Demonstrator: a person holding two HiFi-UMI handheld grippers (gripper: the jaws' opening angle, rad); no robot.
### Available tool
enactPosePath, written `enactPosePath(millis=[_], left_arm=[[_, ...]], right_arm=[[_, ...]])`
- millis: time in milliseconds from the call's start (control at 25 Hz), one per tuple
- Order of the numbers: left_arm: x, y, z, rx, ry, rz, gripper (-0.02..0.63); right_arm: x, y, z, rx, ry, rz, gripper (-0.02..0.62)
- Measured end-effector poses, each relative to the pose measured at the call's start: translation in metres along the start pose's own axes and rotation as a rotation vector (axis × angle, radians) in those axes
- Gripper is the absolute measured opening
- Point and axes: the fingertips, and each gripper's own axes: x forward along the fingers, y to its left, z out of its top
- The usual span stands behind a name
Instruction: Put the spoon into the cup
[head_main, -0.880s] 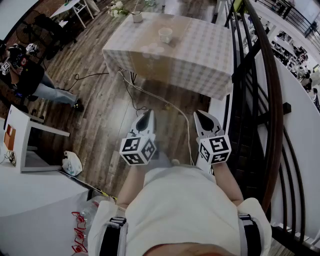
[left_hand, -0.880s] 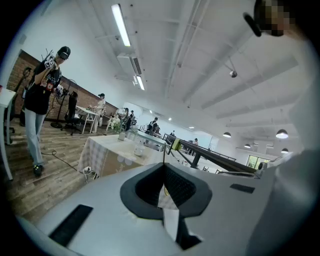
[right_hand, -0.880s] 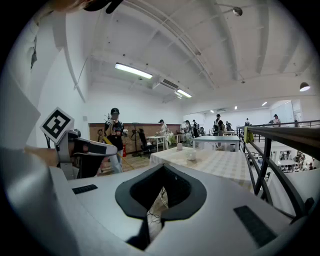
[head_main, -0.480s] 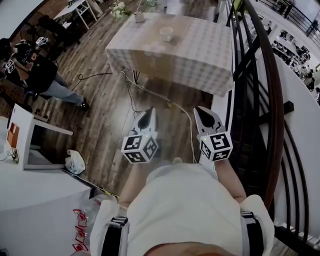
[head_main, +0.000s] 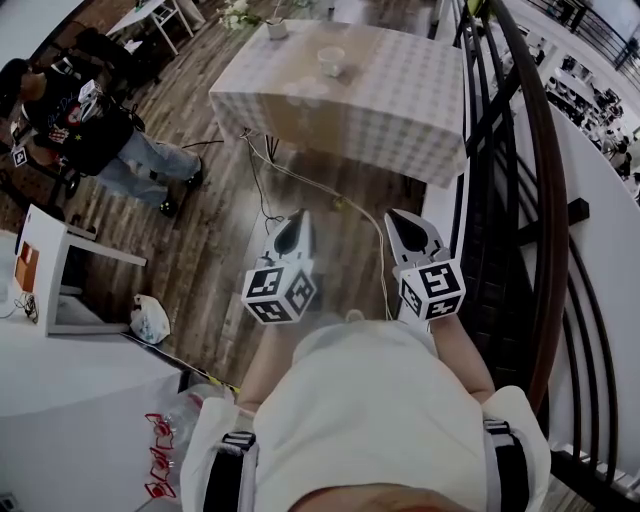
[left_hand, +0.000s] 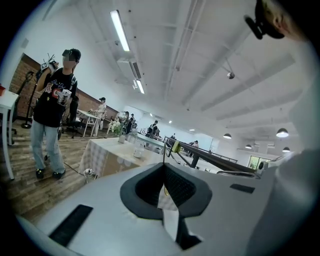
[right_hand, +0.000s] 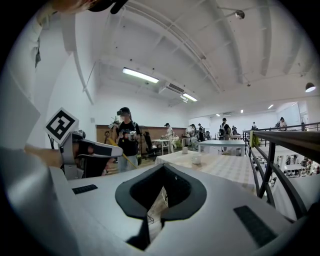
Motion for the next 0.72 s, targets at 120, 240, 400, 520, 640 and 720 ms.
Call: enactPosePath(millis=[120, 240, 400, 520, 640, 720], left_arm=[[0.004, -0.002, 0.001, 0.001, -0.001, -0.006, 0.005], [0.007, -0.004, 0.003, 0.002, -0.004, -0.011, 0.005], [0.007, 0.0, 0.004, 0.0, -0.005, -0.004, 0.005], [0.008, 0.003, -0.001, -0.015, 0.005, 0.007, 0.005], [0.013, 0.007, -0.002, -0.025, 0.011, 0.012, 0.005], [0.018, 0.009, -0.003, -0.026, 0.015, 0.011, 0.005]], right_arm=[[0.002, -0.001, -0.001, 0.008, 0.003, 0.01, 0.0], [0.004, -0.004, -0.002, 0.051, 0.002, 0.024, 0.0], [0.009, -0.001, -0.002, 0.053, 0.004, 0.031, 0.0], [0.008, 0.001, -0.006, 0.057, 0.016, 0.038, 0.0], [0.01, -0.001, -0.01, 0.06, 0.03, 0.037, 0.0], [0.013, -0.005, -0.011, 0.063, 0.034, 0.033, 0.0]])
